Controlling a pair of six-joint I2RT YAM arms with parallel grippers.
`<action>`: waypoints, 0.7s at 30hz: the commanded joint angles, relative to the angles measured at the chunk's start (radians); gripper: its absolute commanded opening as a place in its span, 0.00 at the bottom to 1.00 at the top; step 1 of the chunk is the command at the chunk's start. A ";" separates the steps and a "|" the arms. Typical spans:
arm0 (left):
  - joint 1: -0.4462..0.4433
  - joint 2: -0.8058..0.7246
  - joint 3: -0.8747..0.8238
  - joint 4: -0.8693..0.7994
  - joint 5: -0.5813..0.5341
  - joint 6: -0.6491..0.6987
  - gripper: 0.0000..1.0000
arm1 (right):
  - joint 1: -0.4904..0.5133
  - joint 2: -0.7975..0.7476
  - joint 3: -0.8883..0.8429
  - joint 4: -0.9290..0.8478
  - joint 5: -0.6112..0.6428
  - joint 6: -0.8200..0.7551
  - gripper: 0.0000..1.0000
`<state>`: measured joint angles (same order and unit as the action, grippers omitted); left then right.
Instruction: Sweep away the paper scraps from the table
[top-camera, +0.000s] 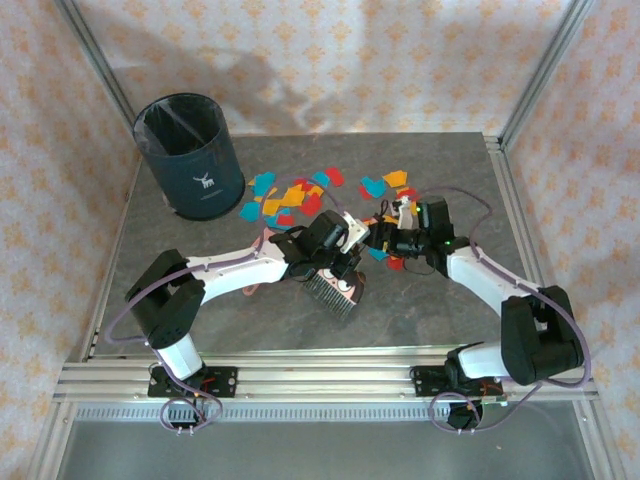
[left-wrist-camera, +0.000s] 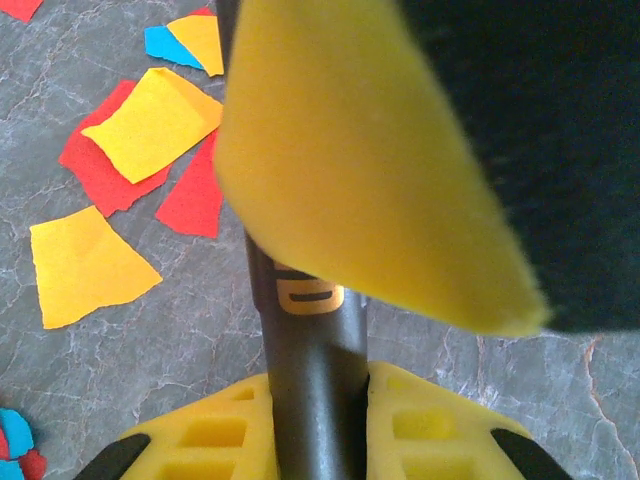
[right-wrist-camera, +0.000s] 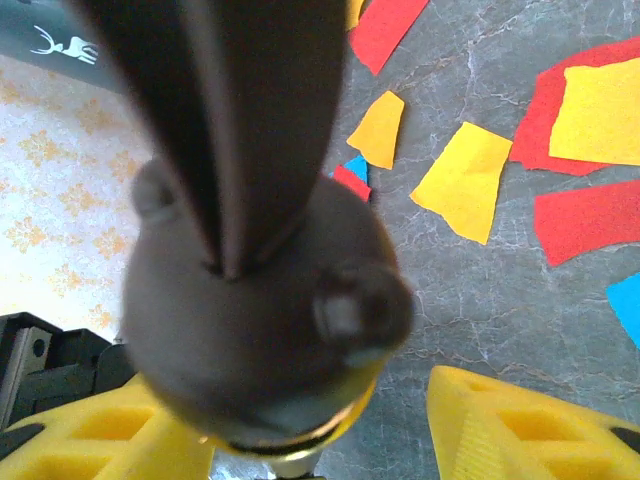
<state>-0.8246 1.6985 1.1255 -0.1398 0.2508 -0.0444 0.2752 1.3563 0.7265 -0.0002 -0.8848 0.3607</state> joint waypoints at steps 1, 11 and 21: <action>-0.007 -0.048 0.003 0.032 -0.006 0.041 0.21 | 0.005 0.014 0.037 0.045 -0.016 0.025 0.53; -0.024 -0.056 -0.003 0.037 -0.025 0.085 0.21 | 0.006 0.057 0.061 0.037 -0.060 0.029 0.49; -0.027 -0.045 0.008 0.035 -0.037 0.084 0.20 | 0.016 0.054 0.041 0.101 -0.066 0.068 0.41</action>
<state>-0.8444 1.6928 1.1248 -0.1390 0.2424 0.0269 0.2817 1.4075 0.7547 0.0471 -0.9329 0.4107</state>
